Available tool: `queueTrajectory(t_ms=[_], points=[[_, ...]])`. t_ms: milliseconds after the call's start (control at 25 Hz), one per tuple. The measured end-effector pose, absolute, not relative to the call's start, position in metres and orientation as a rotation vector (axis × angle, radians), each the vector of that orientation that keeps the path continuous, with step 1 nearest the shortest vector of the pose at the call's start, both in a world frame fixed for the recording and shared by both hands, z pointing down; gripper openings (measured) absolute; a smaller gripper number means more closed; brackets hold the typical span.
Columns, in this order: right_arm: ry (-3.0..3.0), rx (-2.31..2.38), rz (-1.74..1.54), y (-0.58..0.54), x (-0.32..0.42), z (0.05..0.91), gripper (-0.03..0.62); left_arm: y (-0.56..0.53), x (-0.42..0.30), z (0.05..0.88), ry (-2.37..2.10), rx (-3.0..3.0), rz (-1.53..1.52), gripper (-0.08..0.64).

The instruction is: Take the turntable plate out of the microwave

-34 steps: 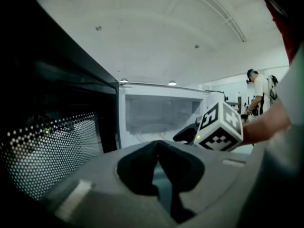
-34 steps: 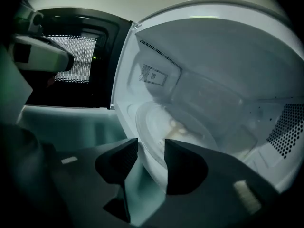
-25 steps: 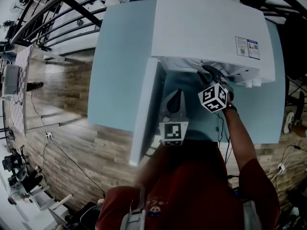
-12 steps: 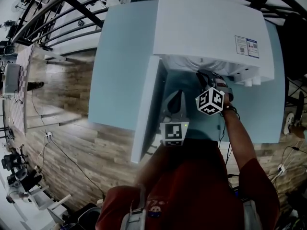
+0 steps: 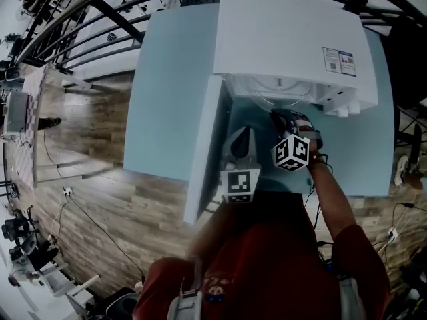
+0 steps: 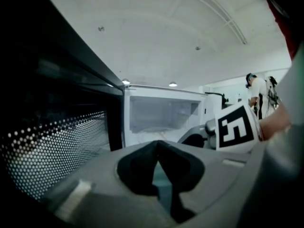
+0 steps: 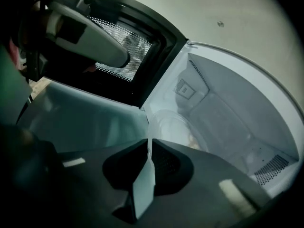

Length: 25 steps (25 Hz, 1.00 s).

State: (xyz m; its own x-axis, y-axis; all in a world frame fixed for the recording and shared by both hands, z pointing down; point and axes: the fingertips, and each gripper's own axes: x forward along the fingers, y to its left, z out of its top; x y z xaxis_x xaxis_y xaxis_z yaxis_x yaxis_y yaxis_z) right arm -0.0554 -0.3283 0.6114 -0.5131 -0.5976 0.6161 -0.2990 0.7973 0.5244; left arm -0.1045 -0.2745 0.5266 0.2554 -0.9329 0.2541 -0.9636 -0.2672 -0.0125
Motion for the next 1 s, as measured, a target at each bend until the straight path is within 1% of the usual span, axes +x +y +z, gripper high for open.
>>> queueTrajectory(t_ms=[560, 760, 920, 1000], points=[[-2.085, 0.743, -0.515, -0.318, -0.049, 0.611, 0.043, -0.266, -0.104, 0.523, -1.775, 2.371, 0.307, 0.0], [-2.088, 0.76, -0.493, -0.317, -0.046, 0.613, 0.103, -0.268, -0.105, 0.521, -1.792, 2.395, 0.302, 0.0], [-2.108, 0.79, -0.442, -0.313, -0.042, 0.61, 0.109, -0.268, -0.105, 0.52, -1.792, 2.395, 0.29, 0.0], [-2.116, 0.825, -0.427, -0.311, -0.038, 0.607, 0.131, -0.267, -0.105, 0.521, -1.787, 2.395, 0.29, 0.0]])
